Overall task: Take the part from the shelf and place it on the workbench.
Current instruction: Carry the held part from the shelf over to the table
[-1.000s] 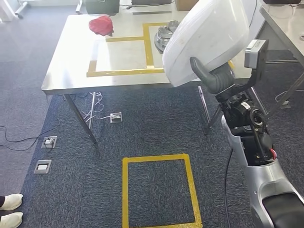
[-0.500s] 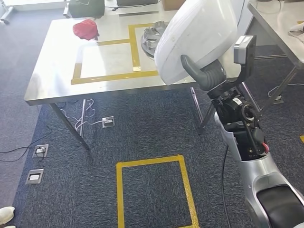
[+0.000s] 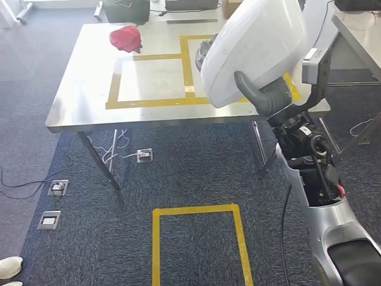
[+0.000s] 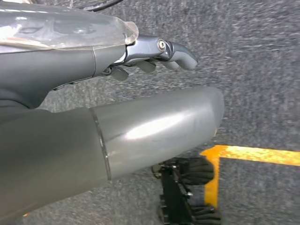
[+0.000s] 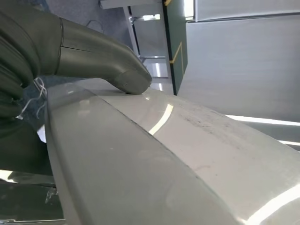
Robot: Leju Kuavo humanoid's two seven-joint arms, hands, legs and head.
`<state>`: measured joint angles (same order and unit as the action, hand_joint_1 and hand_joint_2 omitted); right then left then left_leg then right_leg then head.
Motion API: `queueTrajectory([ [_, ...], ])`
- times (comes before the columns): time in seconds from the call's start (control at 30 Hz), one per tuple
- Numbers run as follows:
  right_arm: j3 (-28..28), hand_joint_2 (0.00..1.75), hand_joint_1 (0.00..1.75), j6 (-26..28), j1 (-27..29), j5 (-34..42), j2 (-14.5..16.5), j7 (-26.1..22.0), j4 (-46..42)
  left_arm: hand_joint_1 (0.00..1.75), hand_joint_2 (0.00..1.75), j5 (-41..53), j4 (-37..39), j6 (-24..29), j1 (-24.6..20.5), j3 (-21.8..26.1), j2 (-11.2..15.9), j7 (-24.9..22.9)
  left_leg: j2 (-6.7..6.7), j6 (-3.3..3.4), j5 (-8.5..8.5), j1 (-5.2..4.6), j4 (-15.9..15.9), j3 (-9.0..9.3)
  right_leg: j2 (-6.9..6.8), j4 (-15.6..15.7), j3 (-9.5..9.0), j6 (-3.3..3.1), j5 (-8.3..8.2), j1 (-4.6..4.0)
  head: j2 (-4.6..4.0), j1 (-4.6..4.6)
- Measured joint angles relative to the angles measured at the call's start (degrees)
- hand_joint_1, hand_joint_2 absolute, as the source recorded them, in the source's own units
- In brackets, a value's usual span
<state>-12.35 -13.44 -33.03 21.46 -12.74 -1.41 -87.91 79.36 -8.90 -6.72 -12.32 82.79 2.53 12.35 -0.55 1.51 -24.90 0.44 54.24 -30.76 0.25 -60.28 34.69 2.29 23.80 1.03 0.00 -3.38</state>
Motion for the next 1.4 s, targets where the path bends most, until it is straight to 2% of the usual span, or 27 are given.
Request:
queueTrajectory([
  [0.03,0.0,1.75,1.75,0.0,-0.1,0.0,0.0,0.0,0.0,0.00,0.00,0.0,0.0,0.0,0.0,0.0,0.0,0.0,-0.02,-0.29,-0.37,-0.06,0.2,0.16,-0.02,2.7,-1.23,-0.20,-0.72,-0.09,0.00,-0.15],
  [0.07,-0.1,1.75,1.75,-0.1,-0.2,0.0,0.0,-0.1,0.1,0.00,0.00,0.0,0.0,0.0,0.0,0.0,0.0,0.0,-0.02,-0.57,-0.57,-0.11,0.3,0.10,0.03,4.1,-1.95,-0.48,-0.54,-0.25,0.00,-0.15],
  [0.2,-0.3,1.75,1.75,-0.3,-0.2,0.0,0.0,-0.2,0.1,0.00,0.00,0.0,0.0,0.0,-0.2,0.0,0.0,0.0,0.14,-1.61,-1.60,-0.07,1.9,-0.76,0.28,5.7,-3.27,-1.71,0.60,-0.06,0.00,0.36],
  [0.23,-0.3,1.75,1.75,-0.4,-0.3,0.0,0.0,-0.3,0.1,0.00,0.00,0.0,0.0,0.0,-0.2,0.0,0.0,0.0,0.17,-1.92,-2.65,-0.01,4.4,-2.02,0.21,5.9,-3.67,-2.07,0.74,0.08,0.00,0.68],
  [0.3,-0.3,1.75,1.75,-0.5,-0.4,0.0,0.0,-0.3,0.1,0.00,0.00,0.0,0.0,0.0,-0.1,0.0,0.0,0.1,0.21,-2.45,-5.21,0.11,12.4,-6.64,0.03,6.0,-4.25,-2.62,1.19,0.06,0.00,1.38],
  [0.33,-0.3,1.75,1.75,-0.5,-0.4,0.0,0.0,-0.3,0.1,0.00,0.00,0.0,0.0,0.0,0.0,0.0,0.0,0.1,0.21,-2.62,-5.96,0.14,16.0,-9.11,-0.01,6.0,-4.49,-2.77,1.45,0.04,0.00,1.64],
  [0.37,-0.4,1.75,1.75,-0.5,-0.3,0.0,0.0,-0.3,0.2,0.00,0.00,0.0,0.0,0.0,0.1,0.0,0.0,0.1,0.21,-2.70,-5.72,0.15,17.9,-10.83,0.01,6.0,-4.80,-2.82,1.73,0.03,0.00,1.80],
  [0.4,-0.5,1.75,1.75,-0.5,-0.4,0.0,0.0,-0.3,0.2,0.00,0.00,0.0,0.0,0.0,0.2,0.0,0.0,0.1,0.22,-2.69,-4.31,0.17,17.5,-11.45,0.05,6.0,-5.19,-2.80,2.05,0.03,0.00,1.94],
  [0.43,-0.5,1.75,1.75,-0.6,-0.4,0.0,0.0,-0.3,0.2,0.00,0.00,0.0,0.0,0.0,0.2,0.0,0.0,0.1,0.22,-2.59,-1.91,0.19,14.7,-10.81,0.09,6.0,-5.69,-2.70,2.43,0.05,0.00,2.07],
  [0.5,-0.6,1.75,1.75,-0.6,-0.4,0.0,0.0,-0.3,0.2,0.00,0.00,-0.1,0.0,0.0,0.2,0.0,0.1,0.1,0.25,-2.23,2.74,0.11,6.4,-7.69,0.16,6.0,-6.55,-2.28,3.31,-0.07,0.00,2.43],
  [0.53,-0.7,1.75,1.75,-0.6,-0.5,0.0,0.0,-0.3,0.2,0.00,0.00,-0.1,0.0,0.0,0.1,0.0,0.1,0.1,0.24,-2.00,3.73,0.04,3.4,-6.39,0.22,6.0,-6.76,-2.02,3.68,-0.20,0.00,2.59],
  [0.57,-0.7,1.75,1.75,-0.6,-0.5,0.0,0.0,-0.3,0.2,0.00,0.00,-0.1,0.0,0.0,0.2,0.0,0.1,0.1,0.22,-1.75,3.82,-0.03,1.8,-5.68,0.26,6.0,-6.84,-1.75,3.95,-0.35,0.00,2.64],
  [0.67,-0.7,1.75,1.75,-0.6,-0.7,0.0,0.0,-0.3,0.1,0.00,0.00,-0.1,0.0,0.0,0.2,0.0,0.0,0.1,0.12,-0.75,2.84,-0.05,1.2,-5.08,0.26,6.2,-7.18,-0.91,4.60,-0.39,0.00,2.30],
  [0.73,-0.7,1.75,1.75,-0.6,-0.8,0.0,0.0,-0.3,0.1,0.00,0.00,-0.1,0.0,0.0,0.2,0.0,0.0,0.1,0.10,-0.04,2.41,0.12,1.0,-4.36,0.11,3.3,-6.08,-0.38,6.27,-0.30,0.00,1.80],
  [0.83,-0.7,1.75,1.75,-0.6,-0.8,0.0,0.0,-0.3,0.1,0.00,0.00,-0.1,0.0,0.1,0.2,0.0,0.0,0.1,0.10,0.66,1.61,0.02,0.9,-3.44,0.02,-8.9,0.57,-0.06,10.47,-0.32,0.00,0.83],
  [0.87,-0.7,1.75,1.75,-0.6,-0.6,0.0,0.0,-0.2,0.1,0.00,0.00,-0.1,0.0,0.1,0.3,0.0,0.0,0.1,0.08,0.74,1.31,-0.07,0.9,-3.08,0.03,-11.8,2.58,-0.07,10.74,-0.35,0.00,0.61],
  [0.9,-0.7,1.75,1.75,-0.5,-0.4,0.0,0.0,-0.1,0.1,0.00,0.00,0.0,0.0,0.1,0.3,0.0,0.0,0.1,0.06,0.78,0.99,-0.15,0.9,-2.65,0.02,-12.4,3.59,-0.17,9.86,-0.39,0.00,0.38],
  [0.93,-0.7,1.75,1.75,-0.5,-0.3,0.0,0.0,0.0,0.1,0.00,0.00,0.0,0.0,0.1,0.4,0.0,0.0,0.1,0.03,0.78,0.66,-0.24,0.9,-2.11,0.02,-10.7,3.44,-0.39,7.82,-0.45,0.00,0.13],
  [1.0,-0.7,1.75,1.75,-0.3,-0.3,0.0,0.0,0.4,-0.1,0.00,0.00,0.1,0.0,0.1,0.4,0.0,-0.1,0.1,-0.01,0.66,-0.10,-0.40,0.9,-0.93,0.02,-2.9,0.79,-1.21,2.52,-0.76,0.00,-0.31],
  [1.03,-0.6,1.75,1.75,-0.1,-0.3,0.0,0.0,0.7,-0.3,0.00,0.00,0.2,0.0,0.1,0.3,0.0,-0.2,0.1,-0.05,0.50,-0.43,-0.54,0.9,-0.54,-0.01,0.8,-0.67,-1.62,0.87,-0.96,0.00,-0.41],
  [1.07,-0.6,1.75,1.75,0.1,-0.3,0.0,0.0,1.0,-0.6,0.00,0.00,0.3,0.0,0.1,0.3,0.0,-0.2,0.1,-0.05,0.31,-0.68,-0.63,0.9,-0.38,-0.04,3.4,-1.92,-1.95,0.25,-1.15,0.00,-0.46],
  [1.13,-0.4,1.75,1.75,0.4,-0.1,0.0,0.0,1.6,-1.3,0.00,0.00,0.6,0.0,0.1,0.2,0.0,-0.3,0.1,0.00,-0.18,-0.90,-0.67,0.9,-0.43,0.02,5.3,-2.98,-2.28,0.81,-1.39,0.00,-0.38],
  [1.23,-0.1,1.75,1.75,0.7,0.2,0.1,0.0,2.1,-2.1,0.00,0.00,0.8,0.0,0.1,0.0,0.0,-0.3,0.0,0.17,-1.17,-2.11,-0.57,2.8,-1.16,0.14,6.4,-4.10,-2.76,0.85,-0.84,0.00,-0.14],
  [1.27,-0.1,1.75,1.75,0.8,0.3,0.1,0.0,2.2,-2.4,0.00,0.00,0.8,0.0,0.1,0.0,0.0,-0.3,0.0,0.19,-1.53,-3.32,-0.49,5.7,-2.57,0.11,6.7,-4.54,-2.92,0.91,-0.62,0.00,0.13],
  [1.33,0.0,1.75,1.75,0.9,0.6,0.1,0.0,2.2,-2.7,0.00,0.00,0.9,0.0,0.1,-0.1,0.0,-0.2,0.0,0.20,-2.11,-6.12,-0.15,13.9,-7.40,0.04,6.8,-5.06,-3.12,1.36,-0.57,0.00,0.89],
  [1.37,0.0,1.75,1.75,0.9,0.8,0.1,0.0,2.3,-2.8,0.00,0.00,0.9,0.0,0.1,0.0,0.0,-0.2,0.0,0.21,-2.31,-6.79,0.02,17.2,-9.73,0.04,6.8,-5.32,-3.11,1.66,-0.54,0.00,1.20],
  [1.4,0.1,1.75,1.75,1.0,1.1,0.1,0.0,2.3,-2.9,0.00,0.00,1.0,0.0,0.1,0.0,0.0,-0.2,0.0,0.22,-2.45,-6.35,0.19,18.5,-11.14,0.06,6.8,-5.65,-3.03,1.99,-0.49,0.00,1.43],
])
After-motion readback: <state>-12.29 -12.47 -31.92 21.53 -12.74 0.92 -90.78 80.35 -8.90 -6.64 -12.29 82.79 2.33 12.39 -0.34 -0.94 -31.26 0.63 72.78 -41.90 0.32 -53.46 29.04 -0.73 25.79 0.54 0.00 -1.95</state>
